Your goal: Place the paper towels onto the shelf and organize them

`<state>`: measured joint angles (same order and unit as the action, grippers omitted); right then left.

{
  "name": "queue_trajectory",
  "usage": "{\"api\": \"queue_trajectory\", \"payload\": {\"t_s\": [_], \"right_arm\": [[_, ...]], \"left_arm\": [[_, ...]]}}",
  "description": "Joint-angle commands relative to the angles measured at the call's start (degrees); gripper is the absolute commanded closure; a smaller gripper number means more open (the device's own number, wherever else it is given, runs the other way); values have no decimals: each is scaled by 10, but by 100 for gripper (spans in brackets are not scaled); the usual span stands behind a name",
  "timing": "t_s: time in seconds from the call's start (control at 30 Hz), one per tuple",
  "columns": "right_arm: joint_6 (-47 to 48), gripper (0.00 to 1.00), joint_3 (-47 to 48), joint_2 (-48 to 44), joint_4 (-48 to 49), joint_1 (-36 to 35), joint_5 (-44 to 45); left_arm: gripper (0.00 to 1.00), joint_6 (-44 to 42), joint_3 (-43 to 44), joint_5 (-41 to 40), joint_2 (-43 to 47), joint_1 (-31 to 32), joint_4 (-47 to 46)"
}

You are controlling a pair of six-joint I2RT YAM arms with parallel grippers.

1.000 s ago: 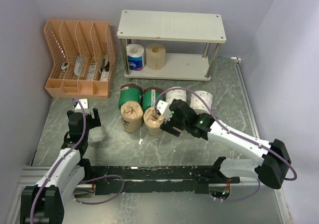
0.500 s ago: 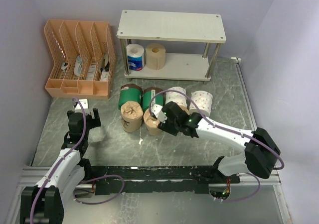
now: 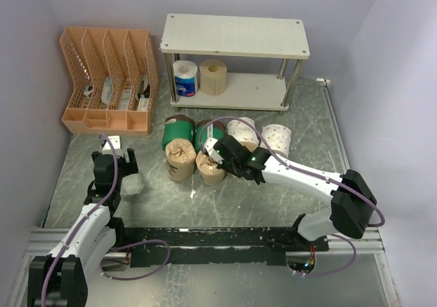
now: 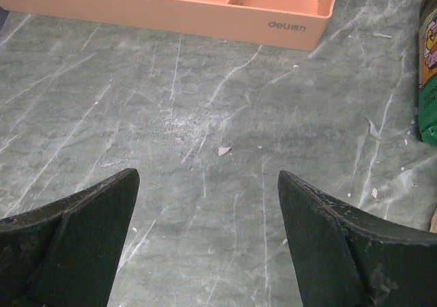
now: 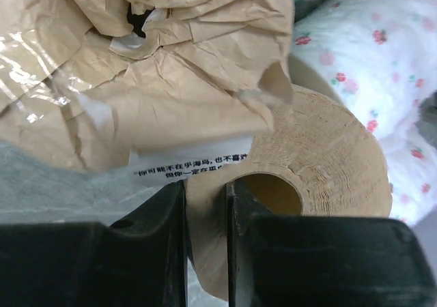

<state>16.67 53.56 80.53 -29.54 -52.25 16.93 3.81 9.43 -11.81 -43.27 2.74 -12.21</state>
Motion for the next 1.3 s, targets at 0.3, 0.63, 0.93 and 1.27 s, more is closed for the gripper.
{"api": "queue_trajectory", "payload": {"t_s": [0.3, 0.63, 0.93, 1.27], "right_arm": [[28, 100, 249, -55, -118, -54, 152], [162, 100, 183, -7, 235, 151, 29], [152, 100, 216, 153, 387, 279, -87], [168, 100, 299, 301, 458, 284, -95]], "left_arm": [[6, -8, -5, 18, 2, -13, -14], [6, -6, -4, 17, 6, -15, -12], [6, -2, -1, 9, 3, -14, -11], [6, 0, -1, 8, 1, -14, -14]]}}
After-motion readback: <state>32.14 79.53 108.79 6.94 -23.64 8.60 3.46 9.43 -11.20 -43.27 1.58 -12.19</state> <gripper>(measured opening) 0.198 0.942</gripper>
